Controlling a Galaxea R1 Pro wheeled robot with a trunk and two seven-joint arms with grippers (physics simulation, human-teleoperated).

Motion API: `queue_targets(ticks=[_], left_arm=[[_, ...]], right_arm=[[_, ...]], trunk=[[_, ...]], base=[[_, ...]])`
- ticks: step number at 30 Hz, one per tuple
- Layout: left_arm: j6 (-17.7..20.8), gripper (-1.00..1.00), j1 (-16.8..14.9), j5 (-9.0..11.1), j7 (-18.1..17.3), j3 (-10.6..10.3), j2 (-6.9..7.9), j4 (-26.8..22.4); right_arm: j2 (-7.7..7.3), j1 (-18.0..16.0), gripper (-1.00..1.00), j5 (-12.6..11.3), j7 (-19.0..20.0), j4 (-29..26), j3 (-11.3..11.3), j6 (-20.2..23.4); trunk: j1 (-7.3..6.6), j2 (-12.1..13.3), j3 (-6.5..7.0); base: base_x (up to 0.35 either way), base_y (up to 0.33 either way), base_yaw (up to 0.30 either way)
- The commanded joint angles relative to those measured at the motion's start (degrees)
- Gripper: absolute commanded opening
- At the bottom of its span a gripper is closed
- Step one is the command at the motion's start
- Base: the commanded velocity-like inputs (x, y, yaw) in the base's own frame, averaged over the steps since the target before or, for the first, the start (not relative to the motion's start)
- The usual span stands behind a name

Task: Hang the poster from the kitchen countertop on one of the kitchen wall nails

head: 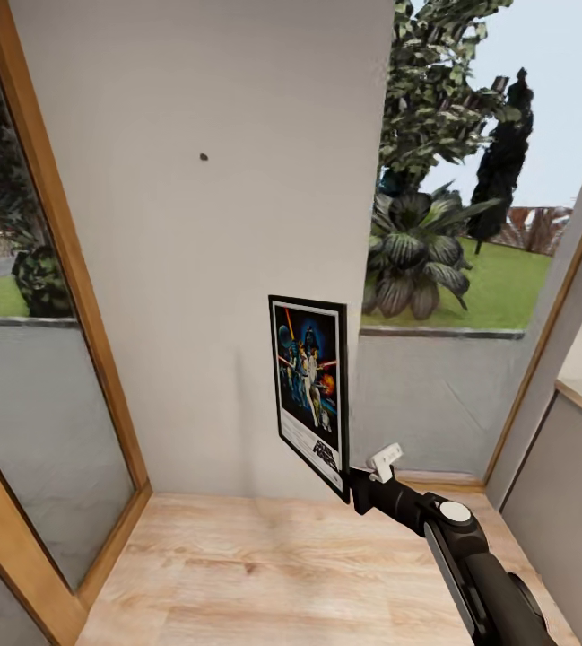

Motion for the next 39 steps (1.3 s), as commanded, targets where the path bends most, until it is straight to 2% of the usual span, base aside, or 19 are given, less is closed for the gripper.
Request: queue_targets(ticks=[1, 13, 20, 25, 32, 39], left_arm=[[-0.1, 1.00, 0.0, 0.1, -0.1, 0.0, -0.01, 0.0], [-0.1, 1.00, 0.0, 0.1, -0.1, 0.0, 0.00, 0.0], [-0.1, 1.00, 0.0, 0.1, -0.1, 0.1, 0.01, 0.0], [-0.1, 1.00, 0.0, 0.1, 0.0, 0.1, -0.01, 0.0], [-0.1, 1.00, 0.0, 0.1, 0.0, 0.2, -0.01, 0.2], [-0.1, 1.00, 0.0, 0.1, 0.0, 0.4, -0.01, 0.3]], right_arm=[[-0.01, 0.0, -1.00, 0.3, 0.4, -0.1, 0.0, 0.3], [-0.01, 0.0, -1.00, 0.3, 0.4, -0.1, 0.0, 0.3], [-0.01, 0.0, -1.00, 0.1, 0.6, -0.1, 0.0, 0.3], [-0.01, 0.0, -1.00, 0.1, 0.6, -0.1, 0.0, 0.3], [-0.01, 0.0, -1.00, 0.3, 0.5, -0.1, 0.0, 0.3], [-0.01, 0.0, -1.00, 0.3, 0.5, -0.1, 0.0, 0.3]], trunk=[[0.04, -0.1, -0.06], [0.04, -0.1, -0.06], [0.04, -0.1, 0.04], [0.04, -0.1, 0.19], [0.04, -0.1, 0.23], [0.04, -0.1, 0.23]], base=[[0.075, 0.345, 0.000], [0.042, 0.346, -0.007], [0.001, 0.322, -0.201], [0.000, 0.081, -0.259], [0.022, 0.010, -0.055], [0.252, 0.032, -0.004]])
